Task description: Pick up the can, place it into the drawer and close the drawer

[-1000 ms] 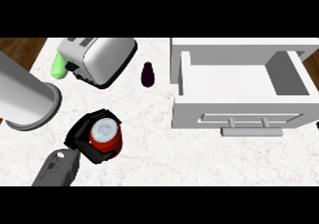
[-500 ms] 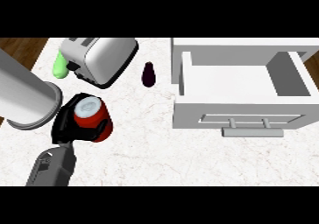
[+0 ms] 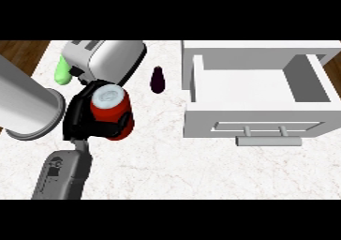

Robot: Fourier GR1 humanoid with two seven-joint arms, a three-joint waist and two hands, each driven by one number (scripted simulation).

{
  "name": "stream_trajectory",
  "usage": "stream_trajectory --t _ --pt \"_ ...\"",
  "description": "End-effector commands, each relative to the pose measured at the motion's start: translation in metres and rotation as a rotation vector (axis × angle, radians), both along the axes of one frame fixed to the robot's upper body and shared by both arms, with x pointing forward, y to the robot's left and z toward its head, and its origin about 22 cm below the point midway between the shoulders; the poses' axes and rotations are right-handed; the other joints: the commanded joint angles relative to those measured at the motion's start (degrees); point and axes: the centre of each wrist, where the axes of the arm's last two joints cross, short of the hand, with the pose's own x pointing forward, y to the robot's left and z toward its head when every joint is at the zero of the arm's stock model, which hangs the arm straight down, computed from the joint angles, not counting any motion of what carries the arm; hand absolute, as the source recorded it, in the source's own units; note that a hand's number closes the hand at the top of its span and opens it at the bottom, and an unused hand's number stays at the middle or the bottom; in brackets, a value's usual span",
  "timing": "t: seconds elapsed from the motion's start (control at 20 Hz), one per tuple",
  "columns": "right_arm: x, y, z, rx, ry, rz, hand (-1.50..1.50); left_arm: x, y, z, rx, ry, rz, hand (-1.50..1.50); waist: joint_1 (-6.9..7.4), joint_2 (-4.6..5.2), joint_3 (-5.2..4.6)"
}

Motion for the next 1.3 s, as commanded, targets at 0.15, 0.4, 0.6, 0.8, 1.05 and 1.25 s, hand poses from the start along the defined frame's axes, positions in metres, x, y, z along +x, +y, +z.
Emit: stream_trajectory --t 0.15,0.4,0.6,0.8,1.05,1.25 --pt "0.001 0.006 0.015 -0.008 0.003 0.002 -1.5 0.027 -0.052 0.054 0.003 -0.047 -0.057 1.5 -0.41 0.14 -0.03" --pt "0.004 0.009 0.008 -0.018 -0.008 0.009 -1.5 0.038 -0.1 0.101 0.054 -0.045 -0.095 1.5 -0.63 0.18 -0.01" --pt "0.008 -0.002 0.006 -0.012 -0.014 -0.016 -1.5 0.035 -0.118 0.134 0.053 -0.076 -0.113 1.5 -0.31 0.12 0.0" --pt "-0.005 0.004 0.02 -0.016 -0.011 0.003 -1.5 0.054 -0.15 0.163 0.086 -0.12 -0.097 1.5 -0.99 0.17 -0.01" --pt "0.004 -0.005 0.004 -0.018 -0.005 0.001 -1.5 0.06 -0.187 0.183 0.091 -0.094 -0.114 1.5 -1.25 0.24 0.01" --pt "0.009 0.004 0.003 -0.015 -0.017 0.005 -1.5 0.083 -0.197 0.199 0.103 -0.092 -0.091 1.5 -1.56 0.42 0.02"
